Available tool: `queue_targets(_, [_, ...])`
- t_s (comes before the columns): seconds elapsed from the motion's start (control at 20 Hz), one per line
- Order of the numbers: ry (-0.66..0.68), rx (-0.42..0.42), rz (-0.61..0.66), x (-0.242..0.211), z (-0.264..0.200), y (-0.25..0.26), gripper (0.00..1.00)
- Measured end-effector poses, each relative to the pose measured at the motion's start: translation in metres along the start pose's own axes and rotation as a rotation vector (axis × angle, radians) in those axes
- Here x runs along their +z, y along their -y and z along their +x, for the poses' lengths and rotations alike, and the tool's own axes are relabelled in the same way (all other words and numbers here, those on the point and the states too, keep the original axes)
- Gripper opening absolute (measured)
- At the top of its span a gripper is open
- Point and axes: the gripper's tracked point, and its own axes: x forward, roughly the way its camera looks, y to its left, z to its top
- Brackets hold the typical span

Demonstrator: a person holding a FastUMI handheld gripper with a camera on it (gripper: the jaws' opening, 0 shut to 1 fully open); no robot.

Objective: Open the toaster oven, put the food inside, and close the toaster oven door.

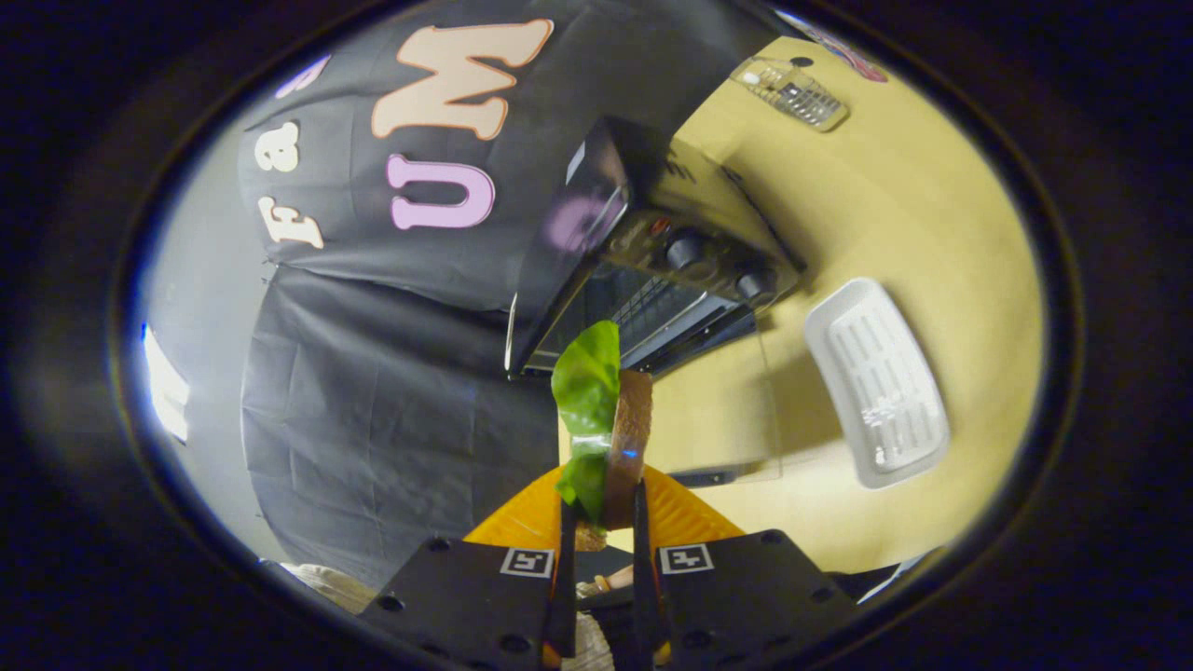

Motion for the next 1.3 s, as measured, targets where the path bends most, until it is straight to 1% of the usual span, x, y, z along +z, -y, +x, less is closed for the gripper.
queue_targets(0.15, [0.059,0.054,0.048,-0.002,0.038,-0.02,0.27])
queue_targets(0.25, [0.112,0.077,0.081,0.003,0.062,-0.023,0.27])
queue_targets(0.35, [0.161,0.071,0.103,0.009,0.081,-0.022,0.27])
queue_targets(0.5, [0.243,0.048,0.1,0.021,0.108,-0.02,0.27])
queue_targets(0.85, [0.441,0.036,0.195,0.067,0.143,-0.01,0.27])
queue_targets(0.95, [0.486,0.01,0.212,0.077,0.149,-0.004,0.27])
queue_targets(1.05, [0.536,-0.035,0.215,0.091,0.155,0.005,0.27])
queue_targets(1.15, [0.551,-0.049,0.22,0.096,0.16,0.006,0.27])
queue_targets(1.3, [0.565,-0.123,0.142,0.101,0.166,0.009,0.27])
